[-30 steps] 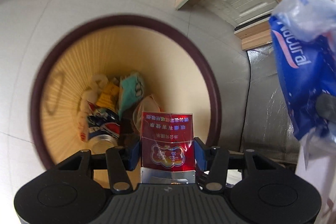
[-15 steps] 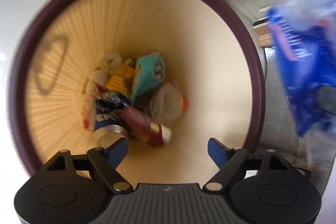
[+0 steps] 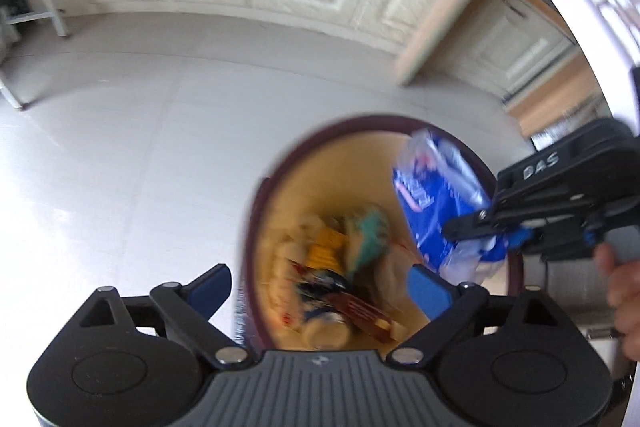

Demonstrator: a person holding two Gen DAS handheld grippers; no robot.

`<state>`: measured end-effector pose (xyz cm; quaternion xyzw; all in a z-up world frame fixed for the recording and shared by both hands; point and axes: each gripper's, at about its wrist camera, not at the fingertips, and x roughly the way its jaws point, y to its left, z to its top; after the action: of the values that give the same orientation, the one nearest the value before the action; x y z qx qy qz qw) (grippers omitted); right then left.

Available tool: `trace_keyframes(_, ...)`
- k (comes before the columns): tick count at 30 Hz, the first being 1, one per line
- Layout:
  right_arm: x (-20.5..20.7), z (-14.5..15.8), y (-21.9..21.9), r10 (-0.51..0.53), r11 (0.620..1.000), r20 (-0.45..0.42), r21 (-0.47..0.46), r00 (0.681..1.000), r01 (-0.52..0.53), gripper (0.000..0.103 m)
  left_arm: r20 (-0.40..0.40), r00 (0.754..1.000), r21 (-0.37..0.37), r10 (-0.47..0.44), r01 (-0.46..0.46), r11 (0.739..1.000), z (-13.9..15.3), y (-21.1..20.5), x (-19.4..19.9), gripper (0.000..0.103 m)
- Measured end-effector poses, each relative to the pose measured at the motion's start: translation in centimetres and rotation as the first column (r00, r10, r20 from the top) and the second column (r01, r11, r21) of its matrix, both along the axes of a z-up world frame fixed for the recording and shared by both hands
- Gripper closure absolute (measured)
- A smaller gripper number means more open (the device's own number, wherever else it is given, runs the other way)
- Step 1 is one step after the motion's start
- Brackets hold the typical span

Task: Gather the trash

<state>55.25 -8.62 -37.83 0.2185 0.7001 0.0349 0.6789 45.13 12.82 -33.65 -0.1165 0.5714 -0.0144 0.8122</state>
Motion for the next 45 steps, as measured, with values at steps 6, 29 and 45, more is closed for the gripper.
trace_keyframes(6,-0.7,-2.4,1.2,-0.129,0.977,-0.074,0.164,0.989,0.139,0.024,-0.034,0.997,0.035,0.065,-0.064,0.997,0.4,2.7,-1.3,0.0)
trace_keyframes(29,-5.2,14.3,1.0,0.169,0.977,0.293,-0.177,0.941,-0.12,0.0,0.064,0.998,-0.007,0.026,-0.026,1.0,10.3,2.9,-2.1,0.0)
trace_keyframes(45,-13.4,27.8,-2.9,0.268,0.95,0.52,-0.281,0.811,-0.134,0.0,0.227,0.974,0.054,0.014,-0.027,0.998,22.6,1.5,-7.5,0.0)
